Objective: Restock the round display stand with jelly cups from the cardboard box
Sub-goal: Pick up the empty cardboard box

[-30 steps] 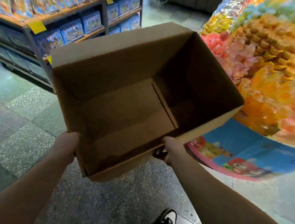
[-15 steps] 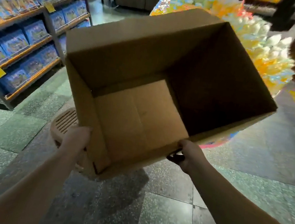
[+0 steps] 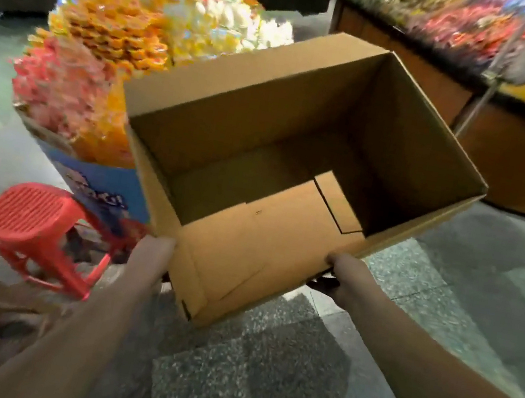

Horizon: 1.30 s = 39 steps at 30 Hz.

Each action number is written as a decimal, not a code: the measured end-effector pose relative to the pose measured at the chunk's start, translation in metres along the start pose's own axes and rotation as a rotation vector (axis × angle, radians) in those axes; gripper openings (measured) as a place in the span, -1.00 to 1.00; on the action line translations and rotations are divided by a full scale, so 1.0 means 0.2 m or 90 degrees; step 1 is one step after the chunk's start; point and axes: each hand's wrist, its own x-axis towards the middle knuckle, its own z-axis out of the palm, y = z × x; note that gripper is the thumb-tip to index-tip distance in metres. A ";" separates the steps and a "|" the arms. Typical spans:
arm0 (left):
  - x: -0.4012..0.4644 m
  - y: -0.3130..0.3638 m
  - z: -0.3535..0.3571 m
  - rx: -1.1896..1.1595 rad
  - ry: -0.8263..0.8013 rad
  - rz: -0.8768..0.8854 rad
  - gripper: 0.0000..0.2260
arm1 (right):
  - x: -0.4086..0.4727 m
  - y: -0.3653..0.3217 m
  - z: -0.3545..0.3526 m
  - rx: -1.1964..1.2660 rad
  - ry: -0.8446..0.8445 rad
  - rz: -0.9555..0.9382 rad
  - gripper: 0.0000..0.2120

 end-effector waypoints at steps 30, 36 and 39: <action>0.90 1.34 2.88 0.086 -0.490 -0.223 -0.82 | 1.96 -1.88 -1.37 -0.069 0.385 0.007 -0.86; 1.02 1.57 3.46 0.008 -0.431 -0.242 -0.90 | 2.59 -2.20 -1.52 -0.208 0.364 -0.055 -0.35; 1.06 1.71 3.79 -0.019 -0.379 -0.271 -0.90 | 2.91 -2.37 -1.59 -0.264 0.329 -0.062 -0.27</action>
